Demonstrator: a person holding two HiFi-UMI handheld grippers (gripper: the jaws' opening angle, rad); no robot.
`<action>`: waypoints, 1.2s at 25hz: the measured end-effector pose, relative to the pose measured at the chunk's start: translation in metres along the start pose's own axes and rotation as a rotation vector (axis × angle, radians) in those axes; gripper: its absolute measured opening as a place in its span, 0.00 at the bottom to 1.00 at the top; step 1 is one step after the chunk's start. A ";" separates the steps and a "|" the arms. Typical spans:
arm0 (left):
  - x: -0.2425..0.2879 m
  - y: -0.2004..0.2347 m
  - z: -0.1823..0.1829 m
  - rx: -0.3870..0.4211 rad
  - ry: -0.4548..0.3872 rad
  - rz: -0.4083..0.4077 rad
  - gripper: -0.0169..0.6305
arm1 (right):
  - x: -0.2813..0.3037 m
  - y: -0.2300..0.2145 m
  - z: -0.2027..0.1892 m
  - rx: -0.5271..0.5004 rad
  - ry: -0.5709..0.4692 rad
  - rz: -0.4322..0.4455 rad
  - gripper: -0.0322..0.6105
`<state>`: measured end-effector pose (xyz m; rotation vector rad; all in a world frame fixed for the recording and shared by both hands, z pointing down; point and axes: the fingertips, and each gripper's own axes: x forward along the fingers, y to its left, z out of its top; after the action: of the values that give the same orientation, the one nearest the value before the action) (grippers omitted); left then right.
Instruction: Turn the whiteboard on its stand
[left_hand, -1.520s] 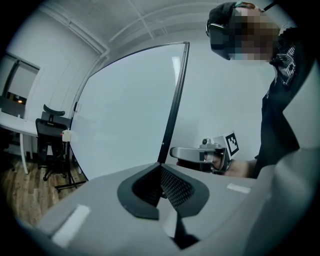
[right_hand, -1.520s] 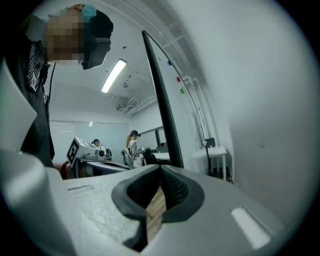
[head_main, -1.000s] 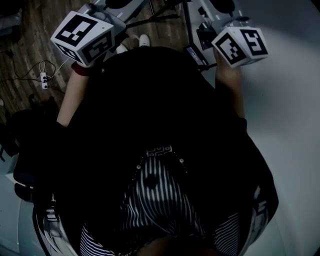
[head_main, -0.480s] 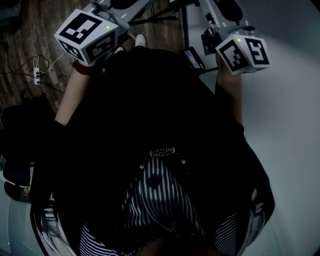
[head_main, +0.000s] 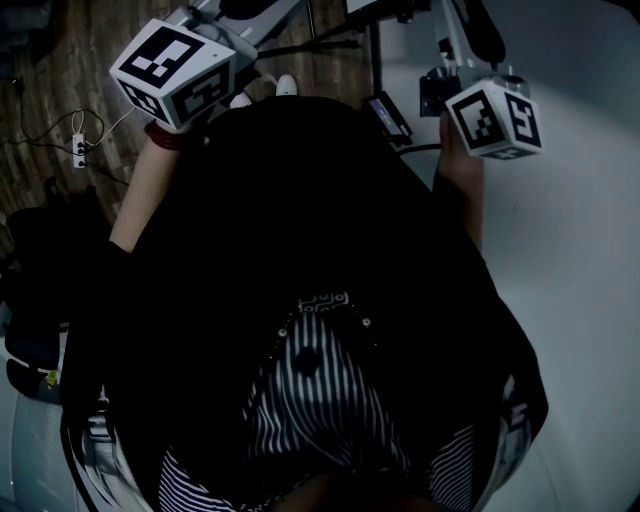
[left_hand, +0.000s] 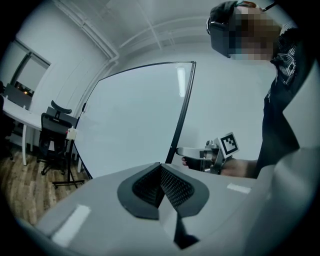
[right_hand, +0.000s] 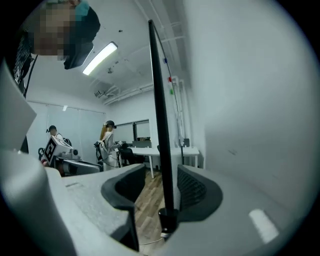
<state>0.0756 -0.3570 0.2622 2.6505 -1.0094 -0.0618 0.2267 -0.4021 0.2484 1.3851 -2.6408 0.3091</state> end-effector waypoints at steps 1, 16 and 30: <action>0.000 -0.001 0.001 0.005 0.001 -0.004 0.03 | 0.004 0.001 0.005 -0.019 0.000 -0.004 0.35; -0.005 0.005 0.006 0.025 0.018 0.004 0.03 | 0.044 0.004 -0.008 -0.107 0.072 -0.030 0.35; -0.004 0.004 -0.009 -0.015 0.051 0.014 0.03 | 0.057 -0.013 -0.039 -0.139 0.187 -0.070 0.26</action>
<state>0.0709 -0.3548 0.2723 2.6177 -1.0076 0.0012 0.2058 -0.4449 0.3007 1.3313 -2.4085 0.2302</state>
